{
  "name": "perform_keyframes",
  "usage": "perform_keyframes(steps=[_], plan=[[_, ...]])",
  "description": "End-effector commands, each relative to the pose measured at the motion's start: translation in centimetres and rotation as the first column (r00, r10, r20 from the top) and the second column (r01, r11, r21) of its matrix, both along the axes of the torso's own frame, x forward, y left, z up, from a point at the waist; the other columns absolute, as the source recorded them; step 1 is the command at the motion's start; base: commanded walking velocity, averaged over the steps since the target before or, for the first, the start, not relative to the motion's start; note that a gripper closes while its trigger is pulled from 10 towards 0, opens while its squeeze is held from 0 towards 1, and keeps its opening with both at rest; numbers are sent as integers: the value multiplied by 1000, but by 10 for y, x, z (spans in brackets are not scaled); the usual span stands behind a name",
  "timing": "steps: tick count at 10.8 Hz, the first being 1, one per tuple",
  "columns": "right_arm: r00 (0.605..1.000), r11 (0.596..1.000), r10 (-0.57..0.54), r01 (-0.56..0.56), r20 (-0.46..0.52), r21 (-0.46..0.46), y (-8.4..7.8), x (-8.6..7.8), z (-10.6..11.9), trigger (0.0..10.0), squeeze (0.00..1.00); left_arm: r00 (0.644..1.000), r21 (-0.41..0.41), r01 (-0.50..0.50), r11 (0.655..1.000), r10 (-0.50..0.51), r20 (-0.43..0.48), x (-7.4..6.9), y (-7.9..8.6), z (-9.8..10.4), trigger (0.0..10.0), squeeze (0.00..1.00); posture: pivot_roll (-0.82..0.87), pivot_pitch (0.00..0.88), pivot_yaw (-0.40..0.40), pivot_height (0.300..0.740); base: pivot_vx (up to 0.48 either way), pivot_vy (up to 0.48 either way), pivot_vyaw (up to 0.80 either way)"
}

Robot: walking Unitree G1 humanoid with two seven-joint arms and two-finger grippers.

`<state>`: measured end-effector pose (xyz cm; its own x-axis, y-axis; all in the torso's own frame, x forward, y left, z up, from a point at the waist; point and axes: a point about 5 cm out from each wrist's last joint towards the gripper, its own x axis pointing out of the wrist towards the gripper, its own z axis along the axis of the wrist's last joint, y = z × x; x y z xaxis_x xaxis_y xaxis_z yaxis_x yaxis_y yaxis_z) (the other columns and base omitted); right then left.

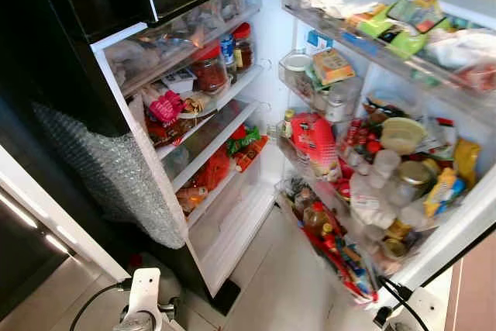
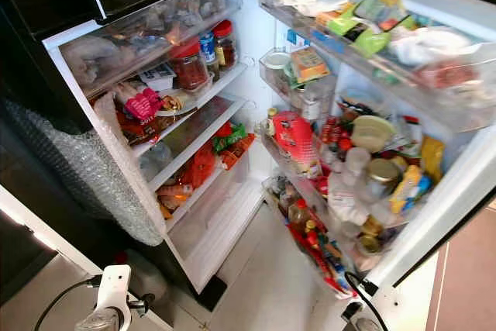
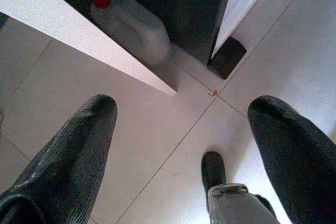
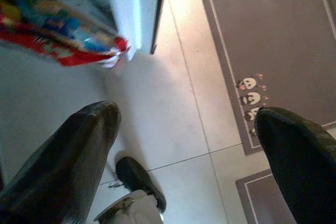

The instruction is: Restocking fridge

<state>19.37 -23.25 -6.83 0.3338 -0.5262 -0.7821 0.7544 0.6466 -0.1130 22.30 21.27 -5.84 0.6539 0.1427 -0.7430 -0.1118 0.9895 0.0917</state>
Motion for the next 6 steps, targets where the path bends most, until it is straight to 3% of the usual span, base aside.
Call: perform_keyframes(steps=[1, 4, 5, 6], plan=[[1000, 1000, -15, 15, 3, -11, 1, 1, 1, 10000, 0, 1000, 10, 4, 1000, -4, -31, -6, 3, -3, 10000, 0, -27, 0, 49, 740, 0, 0, 0], [997, 996, -73, 73, -13, -45, 0, -2, 1, 10000, 0, 1000, 6, 11, 1000, -11, -24, -6, 2, -3, 10000, 0, -34, 0, 48, 740, 0, 0, 0], [990, 985, -141, 138, -22, -108, -40, -46, -6, 10000, 0, 1000, 4, 10, 1000, -10, -25, -6, 2, -4, 10000, 0, -34, 0, 48, 740, 0, 0, 0], [985, 976, -169, 162, -31, -148, -56, -63, -6, 10000, 0, 1000, 4, 10, 1000, -10, -28, -7, 2, -4, 10000, 0, -34, 0, 47, 740, 0, 0, 0]])
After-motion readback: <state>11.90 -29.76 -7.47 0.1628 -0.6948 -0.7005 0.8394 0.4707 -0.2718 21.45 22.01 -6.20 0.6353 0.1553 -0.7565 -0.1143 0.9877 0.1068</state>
